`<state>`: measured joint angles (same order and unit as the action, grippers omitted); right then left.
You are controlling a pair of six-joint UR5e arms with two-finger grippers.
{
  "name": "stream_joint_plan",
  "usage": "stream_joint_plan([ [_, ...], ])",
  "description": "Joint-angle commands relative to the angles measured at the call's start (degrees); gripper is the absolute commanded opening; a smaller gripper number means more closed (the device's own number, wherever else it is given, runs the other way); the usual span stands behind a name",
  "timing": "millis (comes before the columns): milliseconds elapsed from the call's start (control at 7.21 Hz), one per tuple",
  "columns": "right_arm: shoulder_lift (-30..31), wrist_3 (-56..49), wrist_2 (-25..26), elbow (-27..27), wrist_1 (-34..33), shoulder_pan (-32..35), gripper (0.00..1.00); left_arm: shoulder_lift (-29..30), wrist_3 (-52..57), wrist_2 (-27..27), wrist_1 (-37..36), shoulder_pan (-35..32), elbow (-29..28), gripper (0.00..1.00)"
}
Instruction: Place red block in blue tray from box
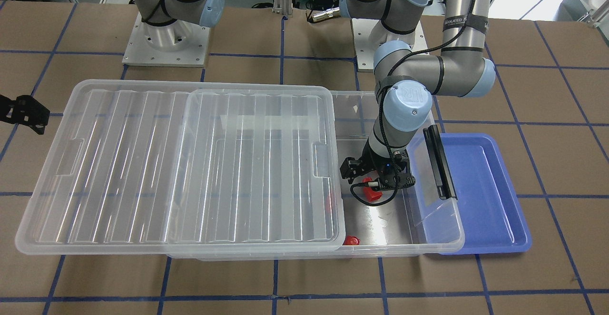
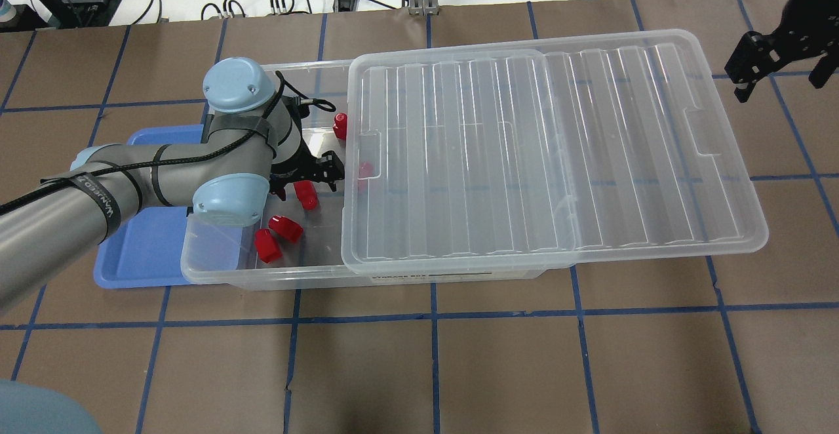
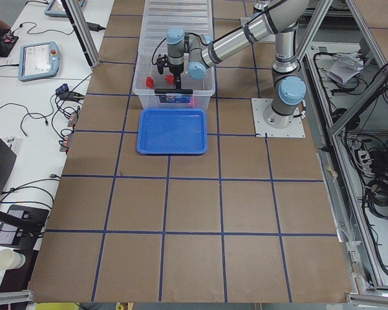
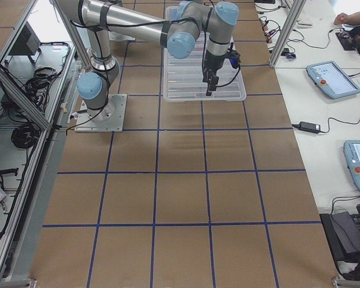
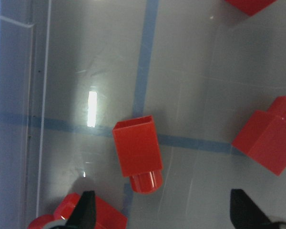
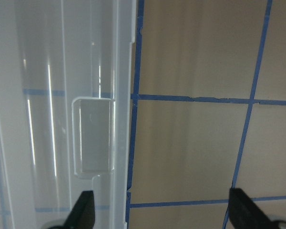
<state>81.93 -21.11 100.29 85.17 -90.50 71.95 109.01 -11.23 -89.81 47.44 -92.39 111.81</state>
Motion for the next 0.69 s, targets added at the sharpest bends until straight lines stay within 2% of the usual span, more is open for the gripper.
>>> stream_joint_plan([
  [0,1.3,0.7,-0.8,-0.4,1.6,0.1,1.0,2.3,0.1,-0.2,-4.6,0.3,0.4,0.96],
  [416,1.3,0.8,-0.8,-1.8,2.6,0.0,1.0,2.7,0.7,-0.2,-4.6,1.8,1.4,0.96],
  [555,1.2,0.8,-0.4,-2.0,2.6,0.0,1.0,3.2,0.5,-0.2,-4.8,1.9,1.3,0.73],
])
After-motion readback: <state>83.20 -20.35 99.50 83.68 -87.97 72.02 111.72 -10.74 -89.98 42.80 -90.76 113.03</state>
